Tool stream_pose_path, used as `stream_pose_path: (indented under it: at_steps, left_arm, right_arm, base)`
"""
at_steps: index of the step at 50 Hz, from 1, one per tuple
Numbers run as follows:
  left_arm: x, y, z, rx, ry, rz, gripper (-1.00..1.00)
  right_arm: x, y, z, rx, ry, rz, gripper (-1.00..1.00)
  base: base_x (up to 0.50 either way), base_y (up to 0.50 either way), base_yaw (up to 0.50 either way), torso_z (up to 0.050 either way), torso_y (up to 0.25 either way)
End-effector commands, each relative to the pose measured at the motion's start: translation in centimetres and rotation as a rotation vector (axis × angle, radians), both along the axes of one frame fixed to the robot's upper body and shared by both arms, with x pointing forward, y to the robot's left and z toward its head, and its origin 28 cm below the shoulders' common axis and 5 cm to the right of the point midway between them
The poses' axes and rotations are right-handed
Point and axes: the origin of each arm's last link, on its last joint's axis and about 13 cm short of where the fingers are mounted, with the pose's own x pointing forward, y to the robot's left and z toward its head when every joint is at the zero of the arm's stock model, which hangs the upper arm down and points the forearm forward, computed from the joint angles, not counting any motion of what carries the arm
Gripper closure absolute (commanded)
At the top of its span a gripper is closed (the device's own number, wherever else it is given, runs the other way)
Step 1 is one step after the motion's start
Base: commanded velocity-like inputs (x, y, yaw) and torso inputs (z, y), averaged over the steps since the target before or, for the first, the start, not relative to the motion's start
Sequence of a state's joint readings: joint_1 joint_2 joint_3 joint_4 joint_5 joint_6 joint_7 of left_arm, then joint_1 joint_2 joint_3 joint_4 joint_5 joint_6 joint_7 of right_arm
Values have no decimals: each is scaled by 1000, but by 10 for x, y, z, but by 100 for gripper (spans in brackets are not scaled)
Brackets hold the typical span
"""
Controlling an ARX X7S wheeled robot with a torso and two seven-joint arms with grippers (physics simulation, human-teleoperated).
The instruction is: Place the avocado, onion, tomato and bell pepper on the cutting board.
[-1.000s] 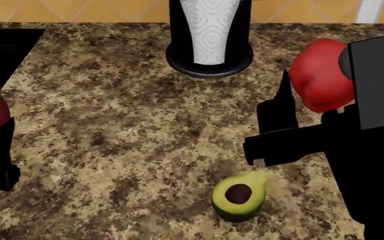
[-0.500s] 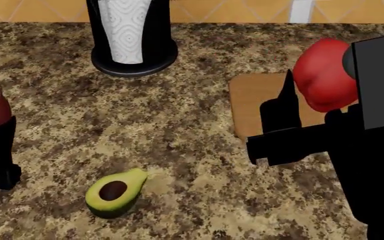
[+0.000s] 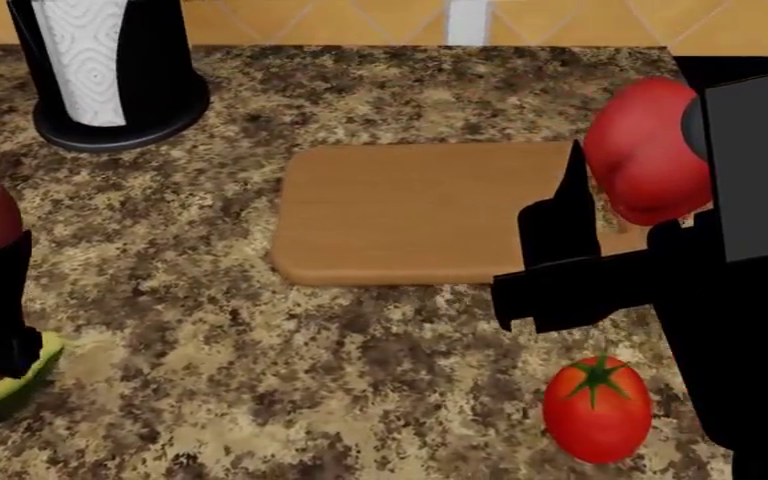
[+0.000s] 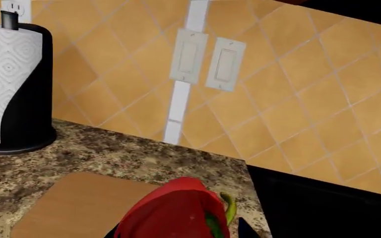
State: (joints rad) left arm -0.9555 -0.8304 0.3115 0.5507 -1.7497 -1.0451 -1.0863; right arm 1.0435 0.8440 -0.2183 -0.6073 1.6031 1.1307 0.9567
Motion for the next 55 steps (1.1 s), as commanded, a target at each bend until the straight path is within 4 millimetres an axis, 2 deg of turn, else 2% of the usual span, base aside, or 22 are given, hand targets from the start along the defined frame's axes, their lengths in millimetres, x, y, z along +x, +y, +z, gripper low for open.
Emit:
stream_pose_path:
  at_steps: [1, 6, 20, 40, 45, 51, 55]
  left_arm:
    - [1, -2, 3, -42, -18, -22, 100]
    - [0, -2, 3, -41, -20, -22, 100]
    - [1, -1, 4, -41, -23, -21, 100]
    - [1, -2, 5, -37, -26, -24, 100]
    - [1, -2, 5, -38, -25, -24, 100]
    - [1, -2, 4, -40, -25, -23, 100]
    - [1, -1, 4, -41, -25, -22, 100]
  right_arm:
    - [0, 1, 2, 8, -23, 26, 100]
    - [1, 1, 1, 9, -23, 18, 100]
    - [2, -1, 2, 29, -31, -17, 100]
    - [3, 0, -2, 23, -18, -9, 100]
    - [4, 1, -4, 21, -13, -1, 100]
    - [10, 1, -6, 23, 29, 18, 100]
    - [21, 0, -5, 26, 59, 28, 100]
  base:
    - [-1, -500, 0, 0, 0]
    - [-1, -460, 0, 0, 0]
    - [0, 0, 0, 0, 0]
    - [482, -1, 0, 0, 1]
    - [0, 0, 0, 0, 3]
    - [0, 0, 0, 0, 0]
    - [0, 0, 0, 0, 0]
